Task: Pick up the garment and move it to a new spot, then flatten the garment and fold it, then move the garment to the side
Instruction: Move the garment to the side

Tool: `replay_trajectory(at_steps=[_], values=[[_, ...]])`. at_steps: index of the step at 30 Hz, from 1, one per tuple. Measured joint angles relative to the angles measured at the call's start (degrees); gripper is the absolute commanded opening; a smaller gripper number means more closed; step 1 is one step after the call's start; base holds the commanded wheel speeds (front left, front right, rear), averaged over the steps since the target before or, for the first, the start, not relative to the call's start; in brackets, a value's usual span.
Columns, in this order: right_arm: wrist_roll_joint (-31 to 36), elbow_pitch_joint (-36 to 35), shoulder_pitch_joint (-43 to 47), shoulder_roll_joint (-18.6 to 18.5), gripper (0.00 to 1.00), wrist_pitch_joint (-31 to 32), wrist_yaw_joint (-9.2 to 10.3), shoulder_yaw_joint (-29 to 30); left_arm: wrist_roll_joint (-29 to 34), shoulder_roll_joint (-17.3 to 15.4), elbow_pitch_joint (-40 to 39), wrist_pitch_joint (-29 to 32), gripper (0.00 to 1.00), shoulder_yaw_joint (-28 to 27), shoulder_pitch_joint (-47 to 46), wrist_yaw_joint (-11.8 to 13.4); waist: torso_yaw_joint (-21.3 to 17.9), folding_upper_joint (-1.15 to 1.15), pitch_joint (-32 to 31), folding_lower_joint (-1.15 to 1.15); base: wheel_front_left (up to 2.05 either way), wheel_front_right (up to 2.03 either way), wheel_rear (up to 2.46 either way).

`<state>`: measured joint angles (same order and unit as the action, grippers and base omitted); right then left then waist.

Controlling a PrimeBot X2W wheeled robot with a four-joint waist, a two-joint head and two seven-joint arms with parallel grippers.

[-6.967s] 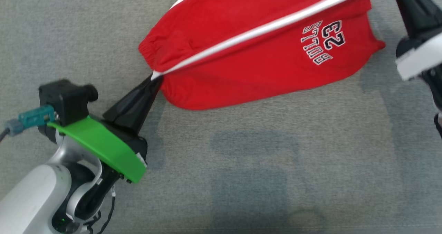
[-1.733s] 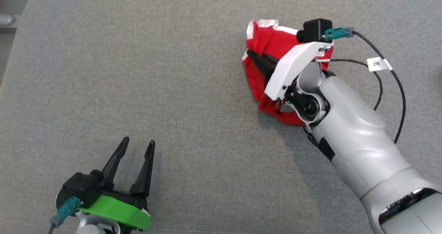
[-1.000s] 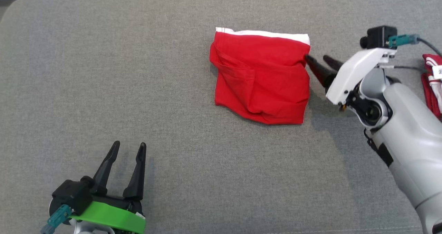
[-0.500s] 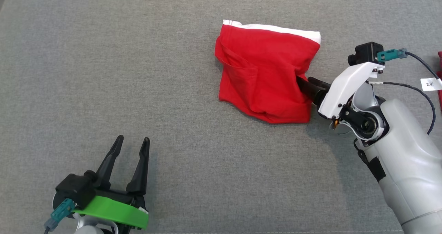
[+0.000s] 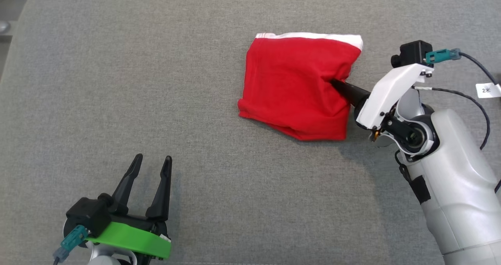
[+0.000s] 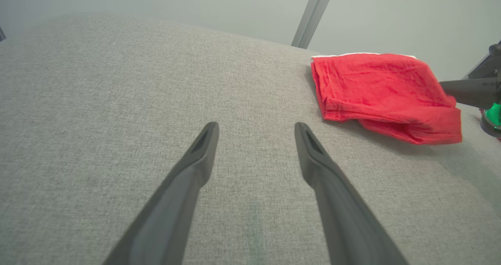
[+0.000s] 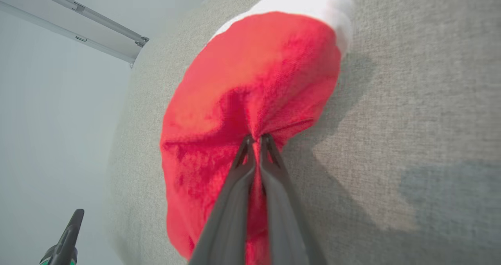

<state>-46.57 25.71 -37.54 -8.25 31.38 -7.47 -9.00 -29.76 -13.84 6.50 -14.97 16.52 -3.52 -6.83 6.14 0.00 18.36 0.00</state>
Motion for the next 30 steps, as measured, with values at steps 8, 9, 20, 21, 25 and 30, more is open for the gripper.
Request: replay_trajectory(at_steps=[8, 9, 20, 21, 25, 30], values=[[1.40, -6.62, 2.80, -0.98, 0.00, 4.81, 0.00, 3.65, 0.64, -0.15, -0.85, -0.05, 1.00, -1.35, 0.73, -0.21, -2.97, 0.00, -0.54, 0.00, 0.00, 0.00, 0.00], [1.44, -7.31, 3.27, -0.86, 0.00, 5.17, -0.01, 4.10, 0.66, -0.31, -1.12, -0.05, 1.00, -1.65, 0.90, -0.21, -3.59, 0.00, -0.57, 0.00, 0.00, 0.00, 0.00], [2.01, -13.67, 9.53, 0.86, 0.00, 6.84, 0.00, 6.75, 2.43, -3.80, -7.26, 1.94, 1.00, -1.96, 1.53, 0.80, -14.48, 0.00, -0.22, 0.00, 0.00, 0.00, 0.00], [1.99, -14.05, 10.17, 0.80, 0.00, 6.83, 0.00, 7.17, 2.60, -4.10, -7.80, 2.41, 1.00, -1.90, 1.51, 0.87, -15.72, 0.00, -0.17, 0.00, 0.00, 0.00, 0.00], [1.91, -15.25, 12.80, 0.03, 0.00, 6.58, -0.01, 9.21, 2.93, -5.15, -10.06, 4.14, 1.00, -1.74, 1.51, 1.35, -20.49, 0.00, 0.11, 0.00, 0.00, 0.00, 0.00], [3.04, -16.36, 14.62, -2.15, 0.00, 6.04, 0.00, 12.85, 3.09, -5.95, -11.72, 5.39, 1.00, -1.72, 1.49, 1.64, -25.28, 0.00, 0.75, 0.00, 0.00, 0.00, 0.00]])
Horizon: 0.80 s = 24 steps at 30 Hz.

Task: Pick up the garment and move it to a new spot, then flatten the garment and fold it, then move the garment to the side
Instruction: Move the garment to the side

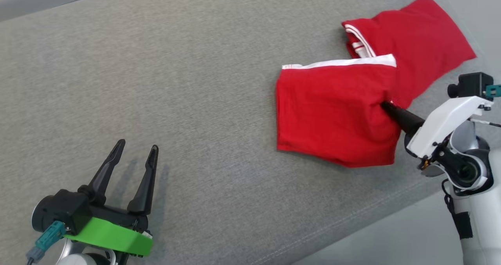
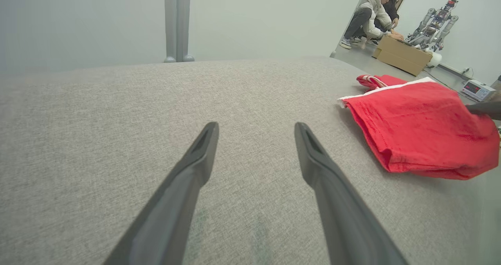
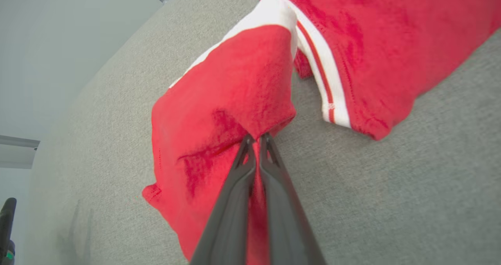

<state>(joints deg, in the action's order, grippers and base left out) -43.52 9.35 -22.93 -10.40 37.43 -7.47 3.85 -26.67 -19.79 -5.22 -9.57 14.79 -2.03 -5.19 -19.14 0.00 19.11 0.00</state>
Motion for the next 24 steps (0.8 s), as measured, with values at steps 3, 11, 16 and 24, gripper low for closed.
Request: replay_trajectory(at_steps=[3, 11, 16, 24], values=[[1.67, 0.00, -1.07, -0.79, 0.00, 0.20, 0.00, 1.07, -0.02, -0.57, -0.15, 0.43, 1.00, 0.05, -0.09, -0.01, -1.48, 0.00, 0.90, 0.00, 0.00, 0.00, 0.00], [7.77, 0.01, -12.22, -5.15, 0.00, 4.89, -0.01, 2.65, -0.55, -0.65, -0.35, 0.75, 1.00, 0.08, -0.97, 0.24, 0.44, 0.00, 3.06, 0.00, 0.00, 0.00, 0.00], [10.47, 0.87, -16.80, -9.84, 0.00, 10.77, -0.01, 5.84, -1.10, -0.41, 0.38, -0.09, 1.00, 0.11, -1.24, 0.25, 3.81, 0.00, 3.69, 0.00, 0.00, 0.00, 0.00], [17.03, 4.08, -17.63, -14.99, 0.00, 14.38, -0.01, 13.35, -1.93, 0.43, 2.20, -1.21, 1.00, 0.45, -1.35, 0.19, 8.98, 0.00, 4.44, 0.00, 0.00, 0.00, 0.00]])
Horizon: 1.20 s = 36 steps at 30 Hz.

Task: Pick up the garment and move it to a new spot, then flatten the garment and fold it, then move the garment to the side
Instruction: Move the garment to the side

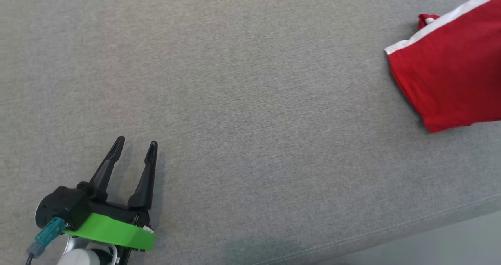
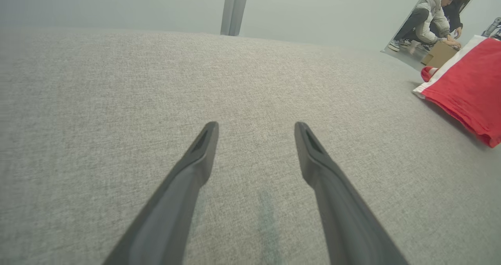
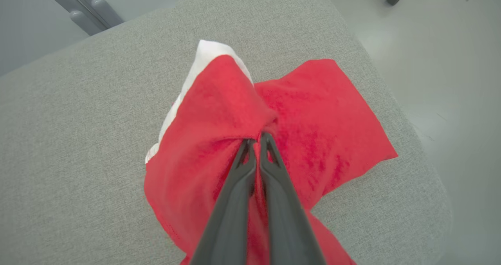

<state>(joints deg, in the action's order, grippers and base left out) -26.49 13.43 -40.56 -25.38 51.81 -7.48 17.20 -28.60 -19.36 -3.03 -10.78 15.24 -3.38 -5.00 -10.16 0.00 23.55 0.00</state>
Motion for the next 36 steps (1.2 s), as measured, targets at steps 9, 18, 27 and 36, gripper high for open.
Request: replay_trajectory(at_steps=[9, 18, 27, 36], values=[[12.43, 3.09, 3.90, -2.57, 0.00, -7.30, -0.03, 1.60, -0.30, 0.10, 1.20, -0.89, 1.00, 0.53, -0.85, -0.13, 2.93, 0.00, 1.47, 0.00, 0.00, 0.00, 0.00], [20.59, 10.90, 3.89, -0.80, 0.23, -23.15, -0.04, 4.85, -0.34, -0.03, 2.05, -0.99, 1.00, 1.34, -1.37, -0.37, 3.41, 0.00, 2.23, 0.00, 0.00, 0.00, 0.00], [28.67, 16.75, 3.59, 1.66, 1.00, -33.05, -0.05, 8.73, -0.38, 0.18, 3.02, -1.41, 1.00, 1.97, -1.97, -0.52, 3.51, 0.00, 1.95, 0.00, 0.00, 0.00, 0.00], [25.50, 9.45, 2.82, 2.13, 1.00, -43.63, -0.05, 2.75, -1.07, 1.66, 5.06, -2.86, 1.00, 1.67, -1.83, -0.21, 4.09, 0.00, -1.18, 0.00, 0.00, 0.00, 0.00]])
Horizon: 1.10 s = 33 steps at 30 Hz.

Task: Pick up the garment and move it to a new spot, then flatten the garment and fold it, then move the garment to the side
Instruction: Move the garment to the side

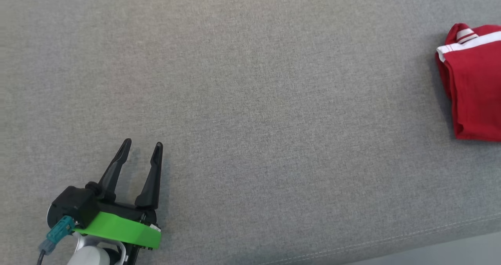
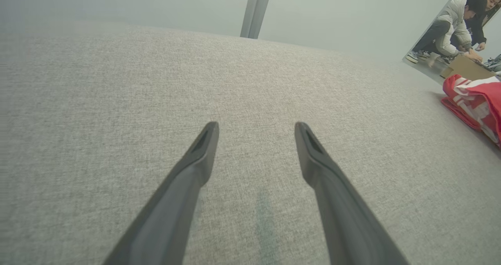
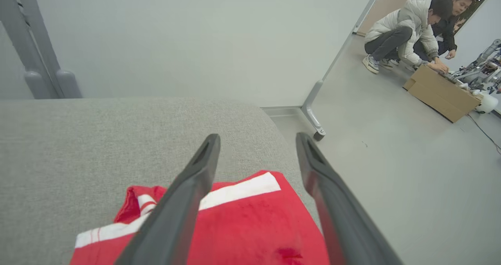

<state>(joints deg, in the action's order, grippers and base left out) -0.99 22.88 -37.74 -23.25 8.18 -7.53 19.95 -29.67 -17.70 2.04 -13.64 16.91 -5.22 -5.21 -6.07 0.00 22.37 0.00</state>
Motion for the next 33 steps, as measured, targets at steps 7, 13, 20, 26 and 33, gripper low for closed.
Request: replay_trajectory(at_steps=[7, 13, 20, 26, 33], values=[[-7.20, -11.32, 6.45, 0.83, 1.00, -2.50, 0.00, -7.21, 0.08, 1.05, 1.78, -0.79, 1.00, -1.02, 1.33, 1.02, 1.03, 0.00, -4.06, 0.00, 0.00, 0.00, 0.00], [-10.58, -17.15, 17.67, 4.35, 1.00, -4.98, 0.04, -9.46, 0.56, 2.70, 3.83, -1.14, 1.00, -2.32, 3.53, 2.04, 3.13, 0.00, -9.24, 0.00, 0.00, 0.00, 0.00], [-7.76, -14.41, 30.36, 12.50, 1.00, -11.65, 0.02, -11.37, 1.10, 3.07, 7.53, -1.33, 1.00, -6.45, 6.28, 4.26, 7.10, 0.00, -15.90, 0.00, 0.00, 0.00, 0.00], [-8.83, -7.95, 33.43, 16.73, 1.00, -17.86, 0.01, -15.01, 2.26, 3.92, 9.37, -1.33, 1.00, -9.62, 8.22, 4.28, 9.16, 0.00, -20.27, 0.00, 0.00, 0.00, 0.00], [-5.92, -4.23, 35.14, 18.80, 1.00, -22.02, 0.00, -17.18, 4.21, 5.59, 10.07, -1.33, 1.00, -12.44, 9.26, 3.34, 10.14, 0.00, -23.29, 0.00, 0.00, 0.00, 0.00]])
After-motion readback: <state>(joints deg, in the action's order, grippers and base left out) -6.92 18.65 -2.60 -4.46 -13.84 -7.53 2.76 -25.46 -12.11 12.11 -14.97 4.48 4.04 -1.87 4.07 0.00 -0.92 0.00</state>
